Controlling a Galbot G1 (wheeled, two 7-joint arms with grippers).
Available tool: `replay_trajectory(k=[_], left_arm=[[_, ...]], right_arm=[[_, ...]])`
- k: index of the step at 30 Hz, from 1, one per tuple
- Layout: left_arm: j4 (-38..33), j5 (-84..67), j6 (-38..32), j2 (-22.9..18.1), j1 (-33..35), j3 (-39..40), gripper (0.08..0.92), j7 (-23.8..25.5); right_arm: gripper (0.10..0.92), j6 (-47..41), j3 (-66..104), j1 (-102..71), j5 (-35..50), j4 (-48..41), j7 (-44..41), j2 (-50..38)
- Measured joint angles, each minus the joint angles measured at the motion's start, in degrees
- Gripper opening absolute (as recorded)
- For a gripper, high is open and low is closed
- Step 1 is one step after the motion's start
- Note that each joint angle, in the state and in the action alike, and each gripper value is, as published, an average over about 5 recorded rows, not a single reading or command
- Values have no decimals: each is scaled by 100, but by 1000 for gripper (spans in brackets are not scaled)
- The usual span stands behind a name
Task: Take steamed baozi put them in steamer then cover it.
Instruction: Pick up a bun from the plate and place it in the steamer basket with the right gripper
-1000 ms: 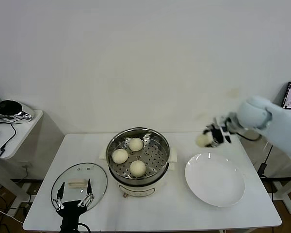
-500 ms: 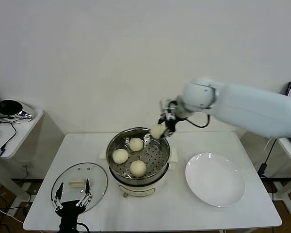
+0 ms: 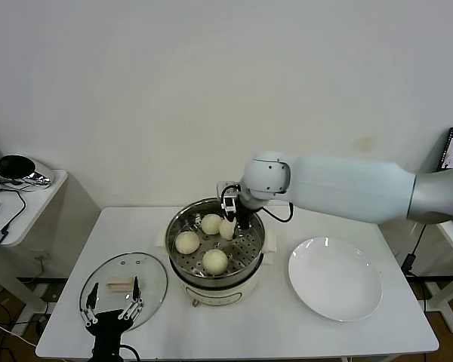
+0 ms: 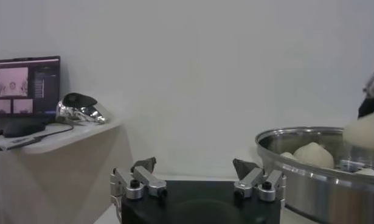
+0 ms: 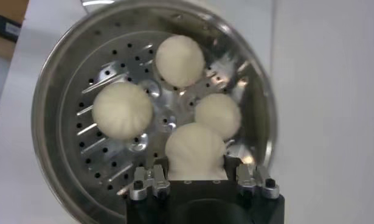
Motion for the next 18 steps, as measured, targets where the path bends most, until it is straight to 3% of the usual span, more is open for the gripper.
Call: replay_trajectory(k=[15,18], left_arm=[[8,7,-20,-15,18,0,823,-6],[21,8,-20,-23,8,0,823,-6]], right_arm=[[569,-164,46,-344,-211,-6,96,-112],[609,-177,86,-394,-258,3,124,-164]])
